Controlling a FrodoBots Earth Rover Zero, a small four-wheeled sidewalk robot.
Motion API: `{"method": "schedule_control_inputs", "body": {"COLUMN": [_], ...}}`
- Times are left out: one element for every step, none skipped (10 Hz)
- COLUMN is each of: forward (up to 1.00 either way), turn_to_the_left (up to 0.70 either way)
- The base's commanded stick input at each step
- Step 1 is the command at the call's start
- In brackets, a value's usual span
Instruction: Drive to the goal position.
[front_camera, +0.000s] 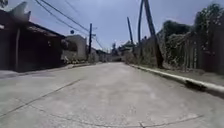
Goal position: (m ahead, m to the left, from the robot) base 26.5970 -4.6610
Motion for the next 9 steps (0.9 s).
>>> {"method": "schedule_control_inputs", "body": {"forward": [1.0,1.0,1.0,1.0,1.0,1.0,1.0,1.0,1.0], "turn_to_the_left": [0.03,0.03,0.03,0.03,0.03,0.03,-0.29,-0.37,-0.37]}}
